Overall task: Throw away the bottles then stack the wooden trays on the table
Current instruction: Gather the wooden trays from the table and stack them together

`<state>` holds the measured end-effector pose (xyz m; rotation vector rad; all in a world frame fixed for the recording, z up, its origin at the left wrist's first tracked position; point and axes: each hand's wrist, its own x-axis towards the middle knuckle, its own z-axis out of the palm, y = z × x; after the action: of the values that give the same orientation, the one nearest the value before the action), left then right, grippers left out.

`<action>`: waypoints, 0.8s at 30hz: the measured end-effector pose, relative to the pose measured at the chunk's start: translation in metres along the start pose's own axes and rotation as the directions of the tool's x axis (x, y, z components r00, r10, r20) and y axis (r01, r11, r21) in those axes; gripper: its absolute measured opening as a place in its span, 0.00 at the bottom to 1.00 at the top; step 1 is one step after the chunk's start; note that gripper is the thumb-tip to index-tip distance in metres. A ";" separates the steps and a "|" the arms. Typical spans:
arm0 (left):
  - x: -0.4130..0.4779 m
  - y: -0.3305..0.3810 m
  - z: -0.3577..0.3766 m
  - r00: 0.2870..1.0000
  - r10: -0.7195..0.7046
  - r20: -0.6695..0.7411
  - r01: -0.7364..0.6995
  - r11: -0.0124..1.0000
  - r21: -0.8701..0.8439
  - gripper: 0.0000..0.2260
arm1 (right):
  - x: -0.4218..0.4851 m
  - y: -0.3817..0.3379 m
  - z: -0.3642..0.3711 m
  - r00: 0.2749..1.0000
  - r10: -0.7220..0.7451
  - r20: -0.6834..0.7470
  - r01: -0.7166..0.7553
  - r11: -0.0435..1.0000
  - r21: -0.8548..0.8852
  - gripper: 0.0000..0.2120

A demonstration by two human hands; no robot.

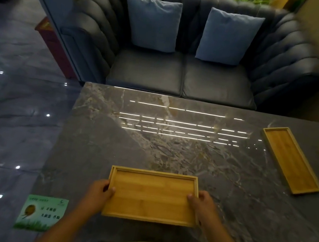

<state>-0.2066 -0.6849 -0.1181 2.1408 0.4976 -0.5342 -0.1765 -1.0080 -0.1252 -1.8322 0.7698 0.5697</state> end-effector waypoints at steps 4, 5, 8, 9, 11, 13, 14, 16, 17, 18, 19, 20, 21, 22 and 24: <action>-0.002 -0.006 -0.003 1.000 0.010 0.003 -0.010 1.000 0.002 0.07 | -0.001 0.009 0.009 0.993 -0.072 -0.094 0.068 0.997 -0.043 0.04; -0.003 -0.006 -0.003 1.000 0.011 -0.005 -0.011 1.000 0.021 0.08 | -0.003 0.010 0.011 0.989 -0.091 -0.115 0.083 0.994 -0.075 0.04; -0.006 -0.006 -0.002 0.997 0.048 -0.062 -0.042 0.995 0.090 0.06 | -0.006 0.013 0.015 0.974 -0.144 -0.173 0.113 0.977 -0.179 0.04; -0.007 -0.007 -0.002 0.995 0.055 -0.085 -0.046 0.993 0.106 0.06 | -0.008 0.013 0.017 0.972 -0.151 -0.181 0.109 0.968 -0.225 0.04; -0.006 -0.010 -0.002 0.993 0.053 -0.103 -0.038 0.989 0.140 0.07 | -0.009 0.015 0.019 0.968 -0.174 -0.180 0.112 0.944 -0.311 0.04; -0.003 -0.014 0.000 0.995 0.035 -0.091 -0.017 0.982 0.190 0.09 | -0.009 0.017 0.021 0.964 -0.201 -0.174 0.123 0.918 -0.376 0.04; -0.002 -0.015 0.001 0.996 0.027 -0.088 -0.008 0.976 0.216 0.09 | -0.010 0.017 0.021 0.960 -0.216 -0.178 0.130 0.907 -0.400 0.04; 0.002 -0.016 0.002 0.995 0.026 -0.100 0.001 0.966 0.257 0.08 | -0.009 0.016 0.024 0.951 -0.242 -0.194 0.141 0.894 -0.426 0.04; 0.003 -0.016 0.003 0.993 0.025 -0.114 0.007 0.964 0.267 0.08 | -0.008 0.015 0.025 0.947 -0.252 -0.200 0.146 0.891 -0.431 0.04; 0.005 -0.016 0.004 0.991 0.022 -0.129 0.014 0.963 0.270 0.08 | -0.007 0.014 0.026 0.943 -0.260 -0.206 0.150 0.888 -0.435 0.05; 0.007 -0.016 0.004 0.990 0.018 -0.139 0.020 0.963 0.269 0.08 | -0.005 0.013 0.027 0.941 -0.265 -0.210 0.151 0.885 -0.440 0.05; 0.009 -0.017 0.005 0.990 0.016 -0.144 0.023 0.963 0.267 0.08 | -0.004 0.012 0.027 0.940 -0.268 -0.213 0.151 0.884 -0.443 0.06; 0.011 -0.017 0.006 0.990 0.017 -0.143 0.022 0.964 0.266 0.09 | -0.002 0.011 0.028 0.938 -0.273 -0.213 0.157 0.884 -0.441 0.06; 0.012 -0.017 0.006 0.990 0.016 -0.141 0.023 0.963 0.269 0.09 | 0.000 0.011 0.028 0.937 -0.280 -0.209 0.167 0.884 -0.436 0.06; 0.015 -0.017 0.006 0.991 0.003 -0.137 0.035 0.960 0.279 0.09 | 0.002 0.010 0.028 0.938 -0.282 -0.201 0.173 0.885 -0.432 0.06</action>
<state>-0.2040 -0.6781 -0.1409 2.4594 0.5412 -0.4933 -0.1835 -0.9846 -0.1429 -2.3864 0.6175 0.3553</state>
